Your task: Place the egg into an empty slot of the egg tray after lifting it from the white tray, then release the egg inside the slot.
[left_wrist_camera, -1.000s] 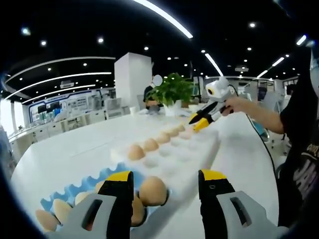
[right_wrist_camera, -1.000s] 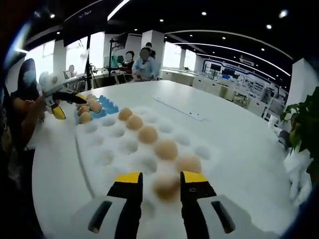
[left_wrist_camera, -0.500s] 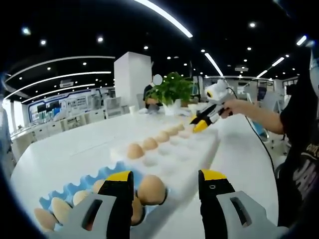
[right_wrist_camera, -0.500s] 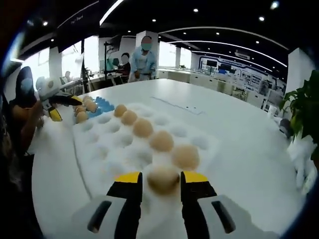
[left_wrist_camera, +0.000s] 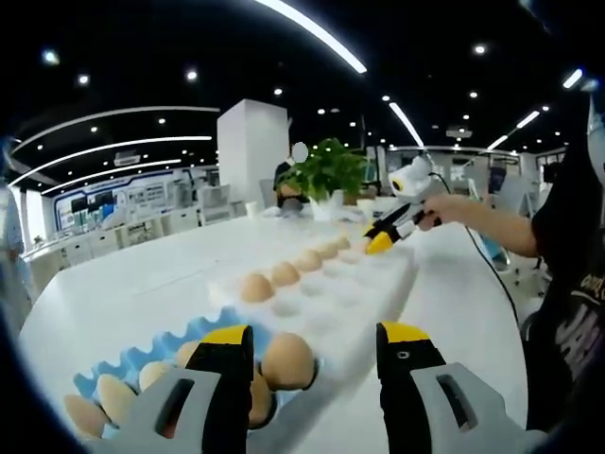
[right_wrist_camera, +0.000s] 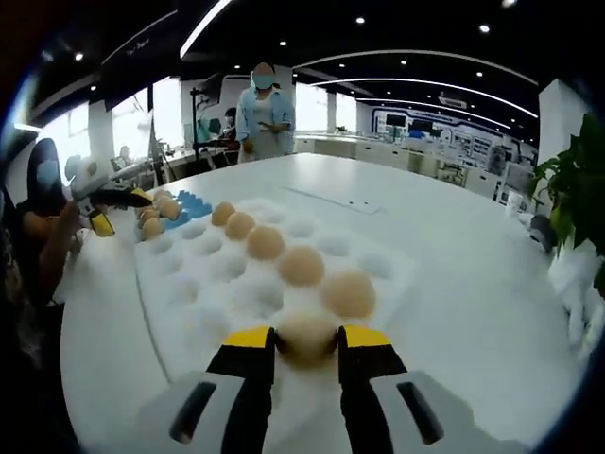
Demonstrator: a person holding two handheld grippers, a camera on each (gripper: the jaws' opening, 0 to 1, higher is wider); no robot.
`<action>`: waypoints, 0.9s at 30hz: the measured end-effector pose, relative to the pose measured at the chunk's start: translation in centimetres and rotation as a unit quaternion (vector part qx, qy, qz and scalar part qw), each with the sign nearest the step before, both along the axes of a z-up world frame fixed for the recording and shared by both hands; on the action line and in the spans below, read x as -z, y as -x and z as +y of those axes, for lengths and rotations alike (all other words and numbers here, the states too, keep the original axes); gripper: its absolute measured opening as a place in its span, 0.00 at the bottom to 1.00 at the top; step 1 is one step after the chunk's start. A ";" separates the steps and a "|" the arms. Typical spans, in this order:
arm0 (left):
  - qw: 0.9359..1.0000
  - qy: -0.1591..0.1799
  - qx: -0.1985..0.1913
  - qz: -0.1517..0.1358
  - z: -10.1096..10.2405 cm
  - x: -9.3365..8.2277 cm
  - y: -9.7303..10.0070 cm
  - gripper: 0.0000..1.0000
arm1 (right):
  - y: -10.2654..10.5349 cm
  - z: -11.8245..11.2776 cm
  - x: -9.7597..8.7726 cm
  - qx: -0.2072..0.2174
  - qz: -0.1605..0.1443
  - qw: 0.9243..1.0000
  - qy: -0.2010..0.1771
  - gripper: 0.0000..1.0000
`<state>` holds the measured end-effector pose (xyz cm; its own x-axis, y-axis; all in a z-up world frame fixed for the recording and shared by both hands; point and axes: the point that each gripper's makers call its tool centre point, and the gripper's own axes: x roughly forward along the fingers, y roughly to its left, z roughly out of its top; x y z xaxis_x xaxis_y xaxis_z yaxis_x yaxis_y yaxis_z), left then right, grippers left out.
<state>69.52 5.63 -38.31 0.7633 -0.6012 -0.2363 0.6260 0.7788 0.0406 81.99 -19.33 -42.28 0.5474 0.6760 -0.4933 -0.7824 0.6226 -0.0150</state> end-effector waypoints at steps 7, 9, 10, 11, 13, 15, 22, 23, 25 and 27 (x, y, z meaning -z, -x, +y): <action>1.000 0.001 -0.006 -0.003 0.7 -0.3 0.1 0.53 | -0.1 -0.1 -0.3 -0.002 -0.003 1.000 0.009 0.27; 1.000 0.002 -0.006 -0.003 0.8 -0.3 0.2 0.53 | -0.2 -0.3 -0.5 -0.001 -0.004 1.000 0.006 0.27; 1.000 0.002 -0.006 -0.004 0.8 -0.3 0.2 0.53 | 0.0 -0.3 -0.8 -0.001 -0.004 1.000 0.004 0.27; 1.000 0.003 -0.007 -0.004 0.8 -0.3 0.2 0.53 | 0.0 -0.3 -0.9 0.000 -0.005 1.000 0.004 0.27; 1.000 0.003 -0.006 -0.004 0.7 -0.2 0.2 0.53 | 0.5 -0.2 -1.2 0.000 -0.007 1.000 0.004 0.27; 1.000 0.005 -0.005 -0.004 0.7 -0.2 0.2 0.53 | 0.8 -0.2 -1.5 0.001 -0.009 1.000 0.004 0.27; 1.000 0.007 -0.003 -0.003 0.6 -0.1 0.3 0.53 | 1.1 0.2 -2.0 -0.007 -0.016 1.000 0.002 0.27; 1.000 0.008 -0.003 -0.003 0.7 -0.1 0.3 0.53 | 1.1 0.3 -2.0 -0.008 -0.015 1.000 0.001 0.27; 1.000 0.007 -0.005 -0.003 0.8 -0.1 0.3 0.53 | 1.1 0.4 -2.1 -0.009 -0.016 1.000 0.001 0.27; 1.000 0.008 -0.006 -0.003 1.0 0.0 0.3 0.53 | 1.1 0.6 -2.1 -0.009 -0.017 1.000 0.001 0.27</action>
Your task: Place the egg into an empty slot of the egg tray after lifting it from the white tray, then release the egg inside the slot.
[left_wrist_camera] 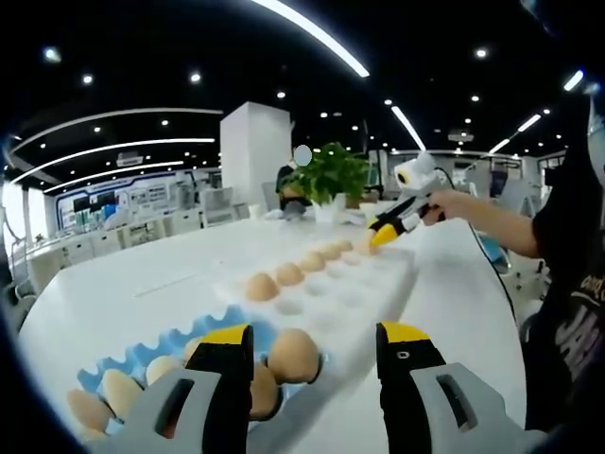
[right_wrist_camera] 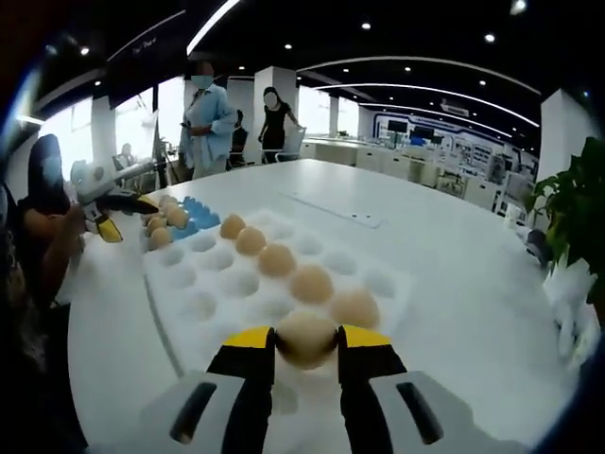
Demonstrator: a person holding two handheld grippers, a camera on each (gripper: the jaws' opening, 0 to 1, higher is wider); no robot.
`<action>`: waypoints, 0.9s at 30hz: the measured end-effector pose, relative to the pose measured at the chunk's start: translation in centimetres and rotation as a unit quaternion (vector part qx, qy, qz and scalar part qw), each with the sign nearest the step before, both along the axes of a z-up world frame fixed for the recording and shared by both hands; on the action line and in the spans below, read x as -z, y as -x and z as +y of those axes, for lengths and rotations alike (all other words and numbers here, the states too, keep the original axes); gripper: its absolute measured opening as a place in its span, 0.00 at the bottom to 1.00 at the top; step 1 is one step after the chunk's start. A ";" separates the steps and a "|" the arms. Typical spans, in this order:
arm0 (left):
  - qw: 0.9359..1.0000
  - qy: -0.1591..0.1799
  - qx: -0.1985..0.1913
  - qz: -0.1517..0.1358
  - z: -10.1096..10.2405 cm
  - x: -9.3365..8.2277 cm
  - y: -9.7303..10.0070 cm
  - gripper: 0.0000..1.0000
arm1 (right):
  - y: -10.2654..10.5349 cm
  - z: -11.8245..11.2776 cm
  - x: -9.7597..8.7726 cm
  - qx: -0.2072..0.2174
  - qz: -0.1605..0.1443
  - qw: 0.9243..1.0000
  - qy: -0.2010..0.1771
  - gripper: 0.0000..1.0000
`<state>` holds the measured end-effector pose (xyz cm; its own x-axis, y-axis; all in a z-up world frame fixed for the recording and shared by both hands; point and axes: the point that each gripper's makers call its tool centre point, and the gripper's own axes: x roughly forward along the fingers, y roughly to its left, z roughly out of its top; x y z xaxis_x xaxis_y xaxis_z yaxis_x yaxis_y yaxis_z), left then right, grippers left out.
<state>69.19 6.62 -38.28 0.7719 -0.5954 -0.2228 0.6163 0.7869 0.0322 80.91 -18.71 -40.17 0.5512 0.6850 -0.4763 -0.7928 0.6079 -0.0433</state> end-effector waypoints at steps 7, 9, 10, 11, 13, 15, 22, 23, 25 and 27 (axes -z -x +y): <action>1.000 0.001 -0.001 0.001 0.1 0.1 0.0 0.53 | 0.2 0.4 -0.5 -0.004 -0.004 1.000 -0.002 0.27; 1.000 0.002 0.000 0.000 0.0 0.1 0.0 0.53 | 0.3 0.7 -0.7 -0.006 -0.006 1.000 -0.002 0.27; 1.000 0.002 0.000 0.000 0.0 0.1 0.0 0.53 | 0.4 0.8 -0.7 -0.007 -0.006 1.000 -0.002 0.27; 1.000 0.002 0.000 0.000 0.0 0.1 0.0 0.53 | 0.6 1.1 -0.8 -0.009 -0.006 1.000 -0.002 0.27; 1.000 0.003 0.000 -0.001 0.0 0.1 0.0 0.53 | 0.6 1.1 -0.9 -0.011 -0.008 1.000 -0.002 0.27; 1.000 0.003 0.000 0.000 0.1 0.1 -0.1 0.53 | 0.5 1.2 -1.0 -0.013 -0.008 1.000 -0.002 0.27; 1.000 0.003 -0.003 0.002 0.5 0.3 0.0 0.53 | 0.6 2.1 -1.2 -0.020 -0.011 1.000 -0.004 0.27; 1.000 0.003 -0.004 0.002 0.5 0.3 0.1 0.53 | 0.5 2.3 -1.2 -0.023 -0.011 1.000 -0.003 0.27; 1.000 0.003 -0.005 0.002 0.6 0.3 0.0 0.53 | 0.5 2.6 -1.3 -0.026 -0.010 1.000 -0.005 0.27; 1.000 0.003 -0.006 0.002 0.7 0.3 0.1 0.53 | 0.6 2.9 -1.4 -0.030 -0.009 0.999 -0.009 0.27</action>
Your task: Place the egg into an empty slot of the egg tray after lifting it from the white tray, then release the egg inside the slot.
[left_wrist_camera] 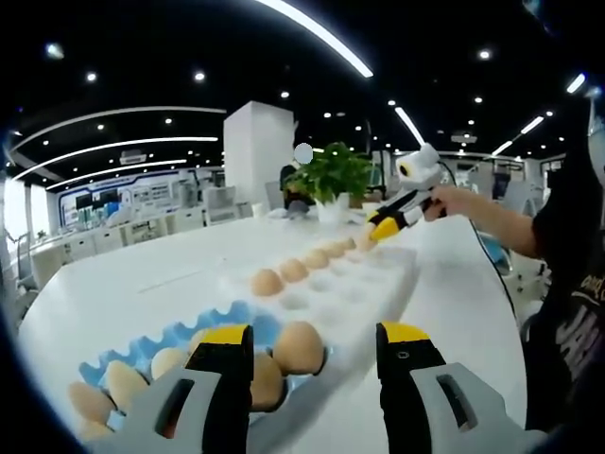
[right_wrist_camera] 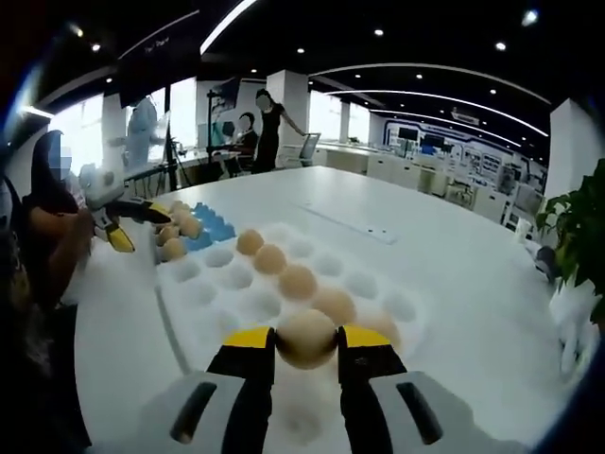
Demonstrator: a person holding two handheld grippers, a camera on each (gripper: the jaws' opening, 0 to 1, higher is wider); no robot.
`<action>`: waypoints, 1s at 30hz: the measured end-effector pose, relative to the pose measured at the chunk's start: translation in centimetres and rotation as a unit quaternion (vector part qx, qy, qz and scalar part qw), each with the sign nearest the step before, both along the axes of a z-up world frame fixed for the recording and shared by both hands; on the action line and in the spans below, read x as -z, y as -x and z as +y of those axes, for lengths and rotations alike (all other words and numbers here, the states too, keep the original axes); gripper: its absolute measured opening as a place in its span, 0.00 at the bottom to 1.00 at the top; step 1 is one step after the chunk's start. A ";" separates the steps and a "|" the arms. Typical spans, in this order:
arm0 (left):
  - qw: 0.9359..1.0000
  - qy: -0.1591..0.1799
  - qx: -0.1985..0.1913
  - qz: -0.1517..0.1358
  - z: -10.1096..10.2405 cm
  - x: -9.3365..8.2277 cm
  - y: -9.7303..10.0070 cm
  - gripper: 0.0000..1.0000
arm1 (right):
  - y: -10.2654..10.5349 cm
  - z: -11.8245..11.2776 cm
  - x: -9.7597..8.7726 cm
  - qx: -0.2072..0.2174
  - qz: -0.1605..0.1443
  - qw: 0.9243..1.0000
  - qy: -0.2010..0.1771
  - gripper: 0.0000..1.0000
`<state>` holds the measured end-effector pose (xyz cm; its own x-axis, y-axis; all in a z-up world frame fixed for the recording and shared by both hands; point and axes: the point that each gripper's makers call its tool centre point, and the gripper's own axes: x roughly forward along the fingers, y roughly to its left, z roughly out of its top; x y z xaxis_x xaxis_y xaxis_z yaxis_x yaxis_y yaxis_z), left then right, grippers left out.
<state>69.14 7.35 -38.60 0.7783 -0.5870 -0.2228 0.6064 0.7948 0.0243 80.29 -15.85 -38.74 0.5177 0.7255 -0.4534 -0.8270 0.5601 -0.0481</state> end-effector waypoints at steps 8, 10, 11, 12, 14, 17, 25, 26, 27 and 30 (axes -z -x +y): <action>1.000 0.002 -0.003 0.002 0.3 0.2 0.1 0.53 | 0.5 1.5 -0.4 -0.014 -0.004 1.000 -0.002 0.27; 1.000 0.004 -0.003 0.002 0.3 0.2 0.1 0.53 | 0.6 2.0 -0.4 -0.019 -0.003 1.000 -0.003 0.27; 1.000 0.004 -0.003 0.002 0.4 0.3 0.2 0.53 | 0.7 2.4 -0.4 -0.022 -0.003 1.000 -0.003 0.27; 1.000 0.005 -0.003 0.002 0.4 0.3 0.2 0.53 | 0.7 2.6 -0.4 -0.023 -0.004 1.000 -0.002 0.27; 1.000 0.006 -0.005 0.002 0.6 0.3 0.2 0.53 | 0.8 3.0 -0.4 -0.027 -0.005 1.000 0.001 0.27; 1.000 0.006 -0.008 0.002 0.9 0.3 0.3 0.53 | 1.0 3.7 -0.7 -0.033 -0.006 0.999 -0.001 0.27; 1.000 0.012 -0.014 -0.001 1.6 0.2 0.5 0.53 | 2.0 6.2 -1.5 -0.059 -0.012 0.998 -0.003 0.27; 1.000 0.012 -0.015 -0.001 1.6 0.2 0.5 0.53 | 2.0 6.6 -1.7 -0.063 -0.013 0.998 -0.004 0.27; 1.000 0.012 -0.015 -0.001 1.7 0.2 0.5 0.53 | 2.1 6.8 -1.7 -0.066 -0.013 0.998 -0.003 0.27; 1.000 0.013 -0.016 -0.002 1.9 0.1 0.6 0.53 | 2.3 7.6 -1.9 -0.074 -0.013 0.997 -0.004 0.27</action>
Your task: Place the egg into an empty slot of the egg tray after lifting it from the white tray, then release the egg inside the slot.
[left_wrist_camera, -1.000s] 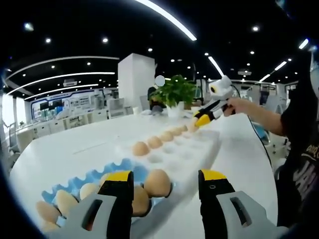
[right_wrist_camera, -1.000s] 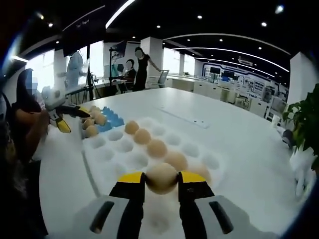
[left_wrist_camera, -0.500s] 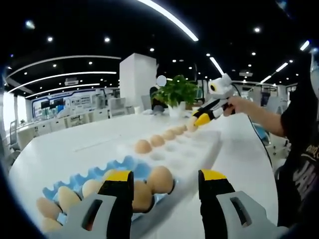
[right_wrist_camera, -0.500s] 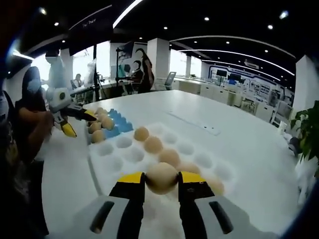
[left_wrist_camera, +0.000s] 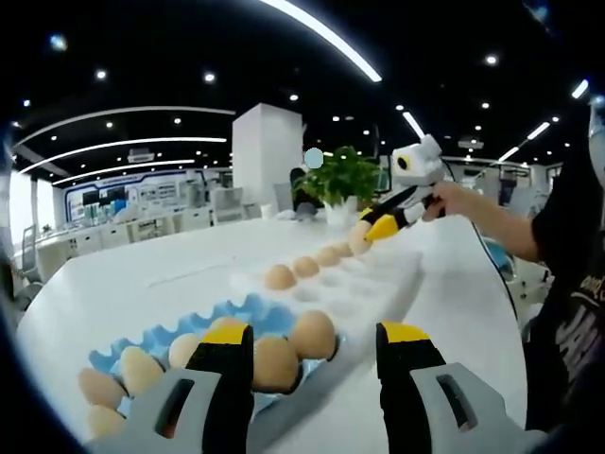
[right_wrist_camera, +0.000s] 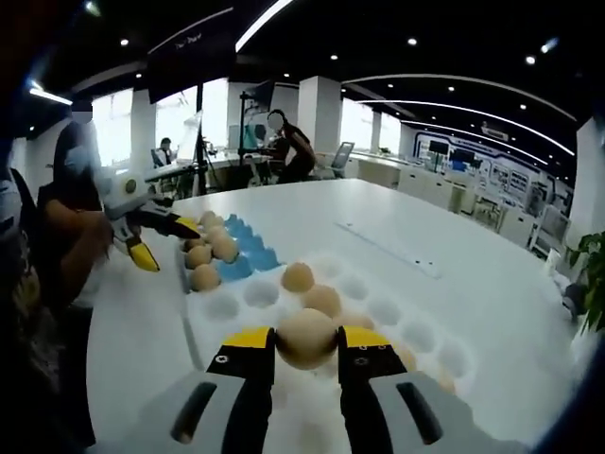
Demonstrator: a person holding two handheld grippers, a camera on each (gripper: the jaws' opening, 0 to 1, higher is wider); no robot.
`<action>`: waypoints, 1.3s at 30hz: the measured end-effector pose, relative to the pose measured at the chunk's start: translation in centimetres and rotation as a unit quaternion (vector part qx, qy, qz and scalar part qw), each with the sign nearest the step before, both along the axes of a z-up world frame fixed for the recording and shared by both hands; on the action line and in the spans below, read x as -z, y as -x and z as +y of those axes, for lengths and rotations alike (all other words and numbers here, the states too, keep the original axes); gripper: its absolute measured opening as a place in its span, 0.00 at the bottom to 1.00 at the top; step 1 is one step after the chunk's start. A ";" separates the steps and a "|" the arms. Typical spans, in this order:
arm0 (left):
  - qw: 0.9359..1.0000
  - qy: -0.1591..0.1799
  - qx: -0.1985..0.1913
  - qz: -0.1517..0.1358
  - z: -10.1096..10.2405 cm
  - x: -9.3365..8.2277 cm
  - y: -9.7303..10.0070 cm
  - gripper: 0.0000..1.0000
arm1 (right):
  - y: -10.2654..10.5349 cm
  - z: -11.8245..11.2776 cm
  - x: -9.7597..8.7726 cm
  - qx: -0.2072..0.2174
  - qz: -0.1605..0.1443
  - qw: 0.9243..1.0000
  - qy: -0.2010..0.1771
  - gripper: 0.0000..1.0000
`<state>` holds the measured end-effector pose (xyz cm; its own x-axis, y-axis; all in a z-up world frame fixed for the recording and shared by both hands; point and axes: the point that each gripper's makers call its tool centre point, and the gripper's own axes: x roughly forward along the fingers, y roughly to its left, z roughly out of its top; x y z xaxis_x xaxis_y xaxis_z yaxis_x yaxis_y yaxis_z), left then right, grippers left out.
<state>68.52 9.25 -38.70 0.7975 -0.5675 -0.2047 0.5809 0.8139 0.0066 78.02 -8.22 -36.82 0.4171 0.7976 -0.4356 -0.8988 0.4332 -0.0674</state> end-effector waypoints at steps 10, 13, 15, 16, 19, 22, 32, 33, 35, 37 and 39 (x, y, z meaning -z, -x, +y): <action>1.000 0.004 -0.008 -0.003 0.9 -0.2 0.3 0.53 | 1.5 2.9 -0.3 -0.024 -0.002 1.000 -0.001 0.27; 1.000 0.005 -0.010 -0.004 1.1 -0.2 0.4 0.53 | 1.6 3.5 -0.3 -0.030 -0.002 1.000 -0.001 0.27; 1.000 0.006 -0.012 -0.004 1.4 -0.2 0.4 0.53 | 1.3 3.8 -0.4 -0.033 -0.001 0.999 -0.002 0.27; 1.000 0.007 -0.013 -0.004 1.5 -0.2 0.5 0.53 | 1.2 3.9 -0.4 -0.034 -0.002 0.999 -0.002 0.27; 1.000 0.008 -0.015 -0.004 1.7 -0.2 0.5 0.53 | 1.3 4.2 -0.5 -0.036 -0.002 0.999 -0.002 0.27; 1.000 0.008 -0.016 -0.003 1.8 -0.1 0.6 0.53 | 1.2 4.6 -0.6 -0.039 -0.002 0.999 -0.004 0.27; 1.000 0.014 -0.024 -0.001 2.7 0.3 0.8 0.53 | 1.5 6.4 -0.6 -0.054 0.000 0.999 -0.005 0.27; 1.000 0.015 -0.025 -0.001 2.7 0.3 0.9 0.53 | 1.5 6.7 -0.6 -0.056 0.000 0.998 -0.006 0.27; 1.000 0.016 -0.027 -0.001 2.9 0.4 0.9 0.53 | 1.6 7.1 -0.6 -0.058 -0.001 0.998 -0.006 0.27; 0.999 0.018 -0.027 -0.001 3.0 0.4 1.0 0.53 | 1.7 7.5 -0.5 -0.063 0.001 0.998 -0.005 0.27; 0.999 0.019 -0.028 -0.001 3.1 0.4 1.0 0.53 | 1.5 7.8 -0.5 -0.065 0.000 0.998 -0.005 0.27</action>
<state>67.53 12.32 -39.08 0.8288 -0.5290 -0.1822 0.5342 0.8450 -0.0233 76.55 -0.40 -36.35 0.3104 0.8487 -0.4282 -0.9472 0.3143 -0.0635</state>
